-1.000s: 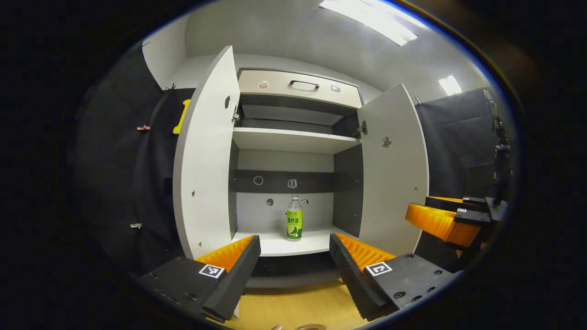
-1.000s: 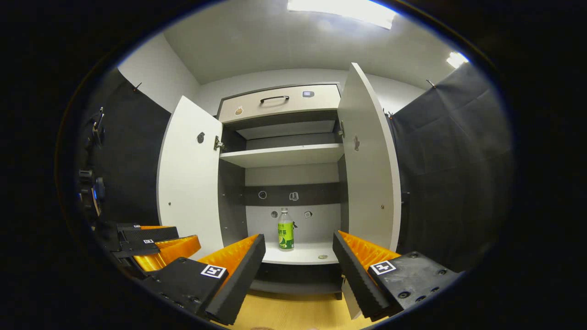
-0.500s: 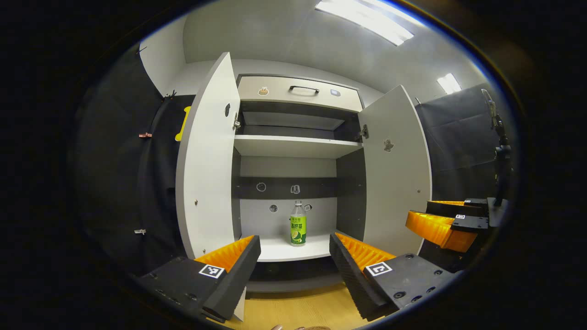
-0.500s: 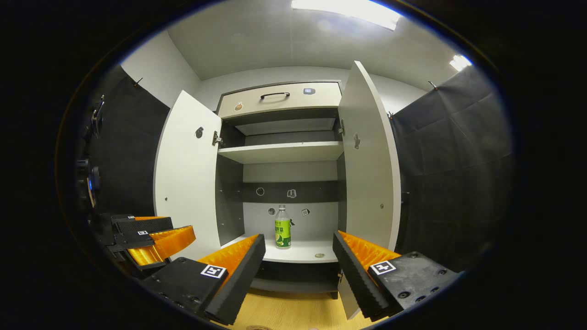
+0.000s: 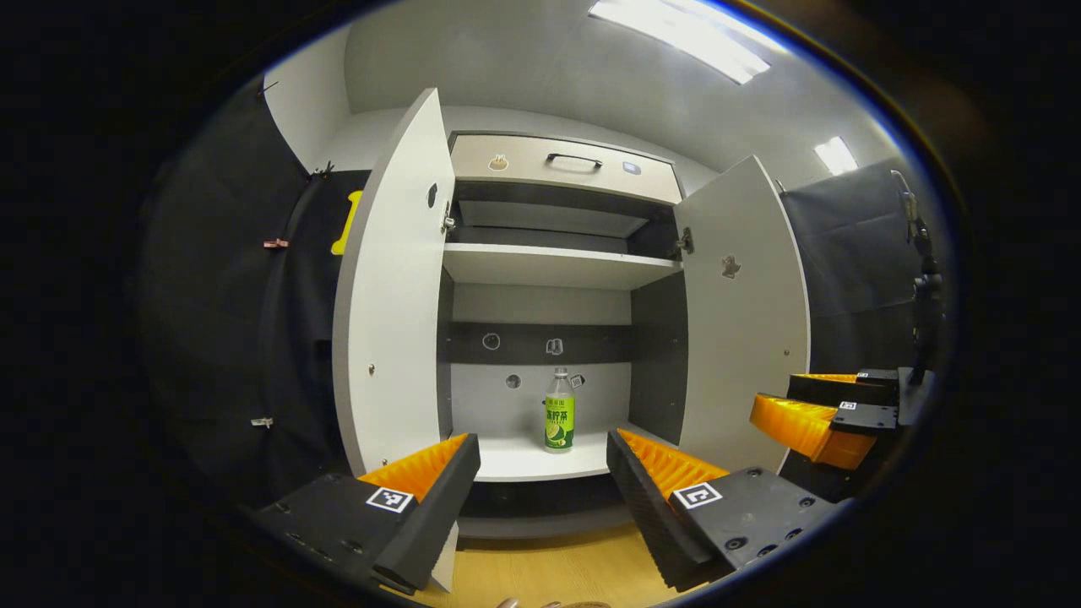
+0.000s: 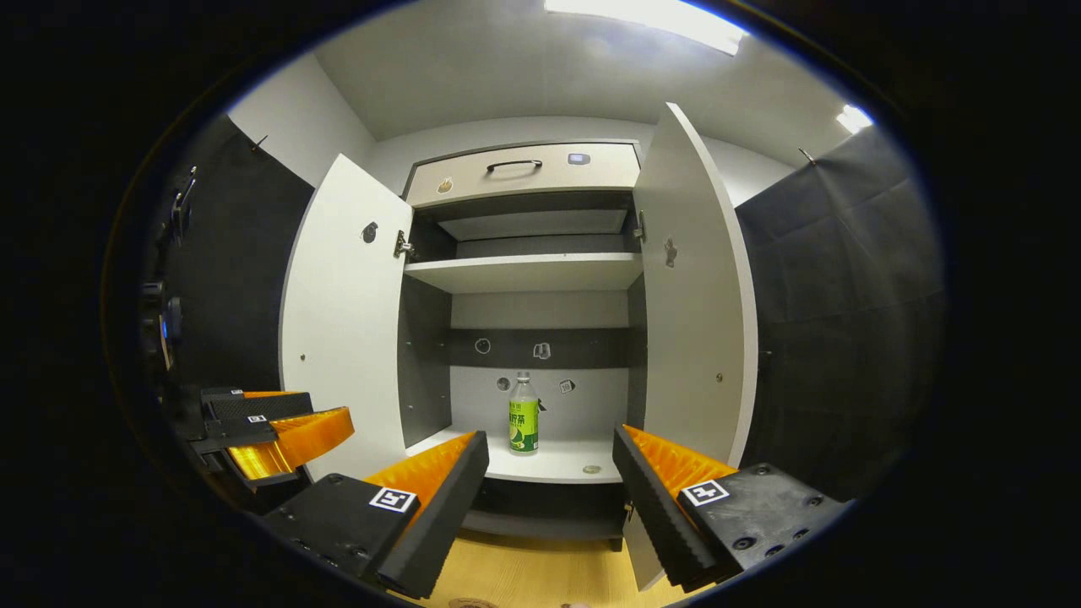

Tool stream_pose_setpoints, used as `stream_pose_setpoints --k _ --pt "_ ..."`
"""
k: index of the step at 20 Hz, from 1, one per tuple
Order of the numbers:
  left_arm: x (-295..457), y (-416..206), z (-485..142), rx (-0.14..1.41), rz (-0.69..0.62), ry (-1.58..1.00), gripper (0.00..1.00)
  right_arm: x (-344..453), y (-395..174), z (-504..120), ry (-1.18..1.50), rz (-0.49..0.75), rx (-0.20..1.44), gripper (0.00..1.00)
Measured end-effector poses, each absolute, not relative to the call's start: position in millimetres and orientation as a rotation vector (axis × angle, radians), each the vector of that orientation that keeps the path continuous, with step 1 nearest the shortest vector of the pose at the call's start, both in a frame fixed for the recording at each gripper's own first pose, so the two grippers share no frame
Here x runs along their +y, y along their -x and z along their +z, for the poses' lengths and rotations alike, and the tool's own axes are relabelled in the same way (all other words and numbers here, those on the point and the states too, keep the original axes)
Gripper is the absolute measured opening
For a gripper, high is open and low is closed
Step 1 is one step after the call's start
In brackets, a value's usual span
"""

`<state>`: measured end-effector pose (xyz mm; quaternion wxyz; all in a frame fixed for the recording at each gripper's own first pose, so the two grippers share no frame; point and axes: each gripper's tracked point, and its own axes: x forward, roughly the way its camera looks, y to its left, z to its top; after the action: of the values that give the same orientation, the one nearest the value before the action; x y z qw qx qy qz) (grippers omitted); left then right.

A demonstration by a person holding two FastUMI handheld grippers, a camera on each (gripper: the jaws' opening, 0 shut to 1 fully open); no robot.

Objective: Grasp the bottle in the cabinet with the left hand and place it on the coaster, then close the right door with the right hand and the left door with the left hand.

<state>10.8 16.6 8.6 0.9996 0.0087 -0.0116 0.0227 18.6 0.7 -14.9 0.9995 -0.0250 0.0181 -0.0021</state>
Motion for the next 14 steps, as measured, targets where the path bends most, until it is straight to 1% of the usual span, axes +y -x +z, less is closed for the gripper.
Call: stream_pose_setpoints --k 9,14 --pt "14.4 -32.5 12.9 -0.061 -0.038 -0.014 0.96 -8.9 -13.9 -17.7 0.073 -0.094 0.037 0.98" --pt "7.7 -63.8 7.5 -0.048 -0.079 -0.034 0.96 -0.7 -19.6 -20.8 0.085 -0.088 0.044 0.98"
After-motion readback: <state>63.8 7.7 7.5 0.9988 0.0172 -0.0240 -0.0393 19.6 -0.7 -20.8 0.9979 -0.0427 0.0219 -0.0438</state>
